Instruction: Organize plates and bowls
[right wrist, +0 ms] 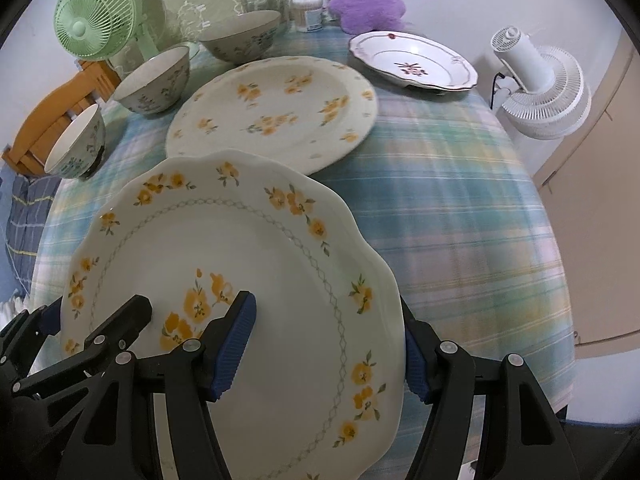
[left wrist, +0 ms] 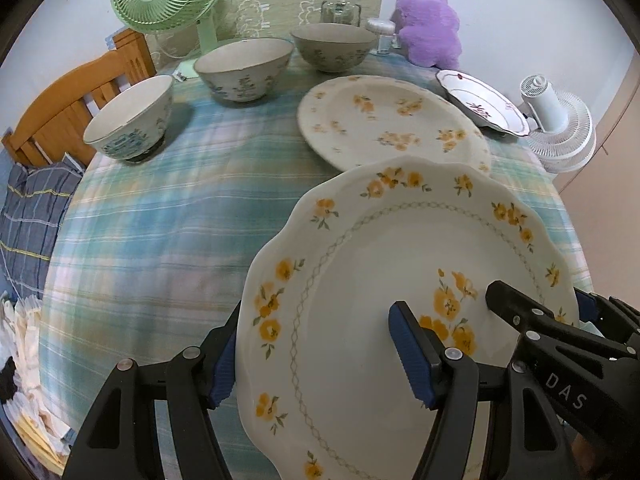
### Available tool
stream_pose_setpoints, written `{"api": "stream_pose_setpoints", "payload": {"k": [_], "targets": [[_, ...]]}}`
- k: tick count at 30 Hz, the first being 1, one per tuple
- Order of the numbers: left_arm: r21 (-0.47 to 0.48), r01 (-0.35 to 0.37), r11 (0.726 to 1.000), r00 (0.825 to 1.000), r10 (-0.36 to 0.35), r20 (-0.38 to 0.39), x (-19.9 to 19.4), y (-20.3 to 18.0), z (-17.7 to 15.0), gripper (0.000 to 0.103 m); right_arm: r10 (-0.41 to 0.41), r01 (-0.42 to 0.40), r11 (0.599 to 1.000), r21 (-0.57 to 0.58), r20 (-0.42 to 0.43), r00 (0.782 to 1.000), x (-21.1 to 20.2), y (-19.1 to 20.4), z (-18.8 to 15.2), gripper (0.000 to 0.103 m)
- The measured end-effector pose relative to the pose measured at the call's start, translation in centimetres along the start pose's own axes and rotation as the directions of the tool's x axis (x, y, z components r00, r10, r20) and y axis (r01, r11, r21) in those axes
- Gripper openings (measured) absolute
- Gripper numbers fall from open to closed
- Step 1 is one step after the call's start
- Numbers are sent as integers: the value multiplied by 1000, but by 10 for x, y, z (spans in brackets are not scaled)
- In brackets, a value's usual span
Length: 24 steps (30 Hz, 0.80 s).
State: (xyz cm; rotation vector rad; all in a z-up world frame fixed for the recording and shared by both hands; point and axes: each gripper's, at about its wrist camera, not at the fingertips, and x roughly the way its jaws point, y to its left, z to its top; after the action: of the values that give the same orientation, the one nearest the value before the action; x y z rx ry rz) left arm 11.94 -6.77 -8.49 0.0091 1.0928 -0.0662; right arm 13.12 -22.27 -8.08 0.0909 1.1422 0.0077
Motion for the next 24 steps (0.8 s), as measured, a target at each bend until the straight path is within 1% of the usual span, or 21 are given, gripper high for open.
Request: {"api": "stream_pose_setpoints", "payload": {"k": [14, 24], "targets": [[7, 33, 999, 999, -32, -14, 20, -76, 10, 69, -31, 31, 1000, 5, -1, 1000, 4, -82, 3, 70], [7, 34, 999, 999, -33, -40, 37, -111, 15, 69, -37, 37, 999, 6, -19, 999, 18, -120, 6, 70]]}}
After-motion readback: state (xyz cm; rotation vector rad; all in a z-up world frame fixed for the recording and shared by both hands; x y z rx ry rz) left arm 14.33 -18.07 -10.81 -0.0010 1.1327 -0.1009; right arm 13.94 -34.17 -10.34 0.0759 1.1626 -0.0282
